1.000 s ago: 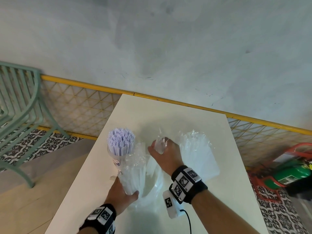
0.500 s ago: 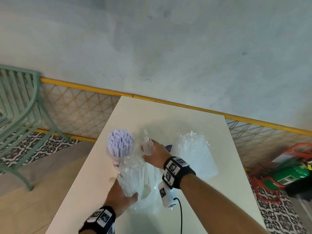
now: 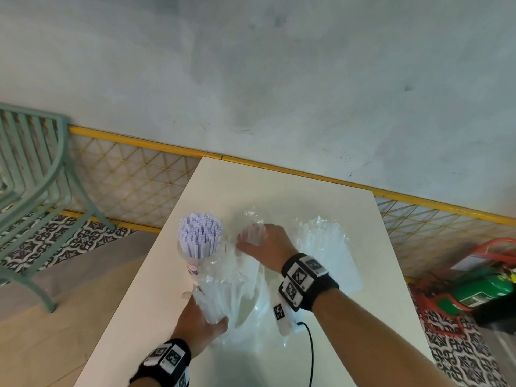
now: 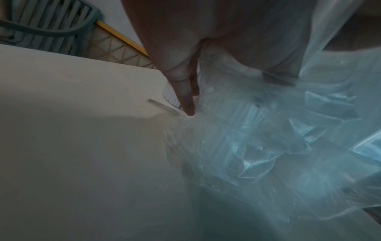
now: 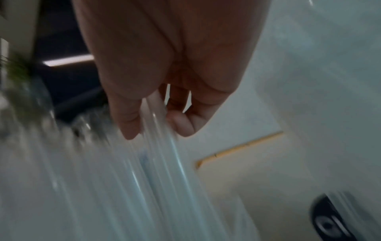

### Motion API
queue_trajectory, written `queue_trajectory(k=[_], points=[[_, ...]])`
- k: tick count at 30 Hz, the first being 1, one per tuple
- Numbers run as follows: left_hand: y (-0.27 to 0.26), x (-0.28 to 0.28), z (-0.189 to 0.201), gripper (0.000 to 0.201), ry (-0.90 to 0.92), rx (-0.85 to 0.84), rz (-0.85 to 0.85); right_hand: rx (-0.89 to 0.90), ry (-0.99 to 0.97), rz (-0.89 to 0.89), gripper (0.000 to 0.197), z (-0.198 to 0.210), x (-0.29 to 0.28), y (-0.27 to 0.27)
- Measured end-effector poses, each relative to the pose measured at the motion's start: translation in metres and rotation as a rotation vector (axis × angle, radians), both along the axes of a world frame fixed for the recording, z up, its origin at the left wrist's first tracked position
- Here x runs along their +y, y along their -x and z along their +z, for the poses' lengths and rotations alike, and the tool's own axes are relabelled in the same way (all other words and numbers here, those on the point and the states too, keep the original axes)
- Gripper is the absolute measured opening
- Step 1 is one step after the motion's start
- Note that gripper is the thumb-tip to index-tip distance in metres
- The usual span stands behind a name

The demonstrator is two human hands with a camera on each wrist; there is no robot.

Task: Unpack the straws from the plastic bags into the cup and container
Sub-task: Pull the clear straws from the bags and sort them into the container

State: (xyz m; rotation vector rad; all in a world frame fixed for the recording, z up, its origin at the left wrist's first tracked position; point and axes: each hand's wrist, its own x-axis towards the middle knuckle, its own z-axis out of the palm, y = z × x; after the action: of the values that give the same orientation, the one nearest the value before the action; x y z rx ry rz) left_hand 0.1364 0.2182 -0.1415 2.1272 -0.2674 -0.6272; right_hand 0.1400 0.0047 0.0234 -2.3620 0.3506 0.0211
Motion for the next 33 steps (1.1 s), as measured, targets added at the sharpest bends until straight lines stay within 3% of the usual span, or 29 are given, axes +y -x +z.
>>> queue_trajectory(k=[4, 8, 12, 16, 19, 26, 29, 33], points=[[-0.001, 0.000, 0.004, 0.074, 0.019, -0.001, -0.012, -0.257, -0.062, -0.079, 0.005, 0.059, -0.023, 0.014], [-0.001, -0.001, 0.007, 0.075, 0.046, -0.023, -0.014, -0.529, -0.195, -0.073, 0.008, 0.133, -0.064, 0.045], [0.000, -0.003, 0.010, 0.065, 0.068, -0.056, -0.038, -0.412, -0.157, -0.099, 0.007, 0.164, -0.105, 0.075], [0.000, -0.004, 0.011, 0.061, 0.063, -0.072, -0.031, -0.326, -0.135, -0.139, 0.009, 0.141, -0.120, 0.086], [-0.001, -0.003, 0.009, 0.060, 0.036, -0.075, -0.042, -0.312, -0.123, -0.156, 0.009, 0.110, -0.123, 0.084], [0.005, -0.008, 0.020, 0.053, 0.032, -0.113, 0.001, -0.077, -0.022, -0.214, 0.020, 0.028, -0.112, 0.089], [0.006, -0.007, 0.023, 0.047, 0.030, -0.105, -0.019, -0.062, 0.031, -0.224, 0.035, 0.022, -0.112, 0.092], [0.005, -0.006, 0.018, 0.051, 0.009, -0.095, -0.011, -0.185, 0.011, -0.304, 0.048, 0.032, -0.122, 0.091]])
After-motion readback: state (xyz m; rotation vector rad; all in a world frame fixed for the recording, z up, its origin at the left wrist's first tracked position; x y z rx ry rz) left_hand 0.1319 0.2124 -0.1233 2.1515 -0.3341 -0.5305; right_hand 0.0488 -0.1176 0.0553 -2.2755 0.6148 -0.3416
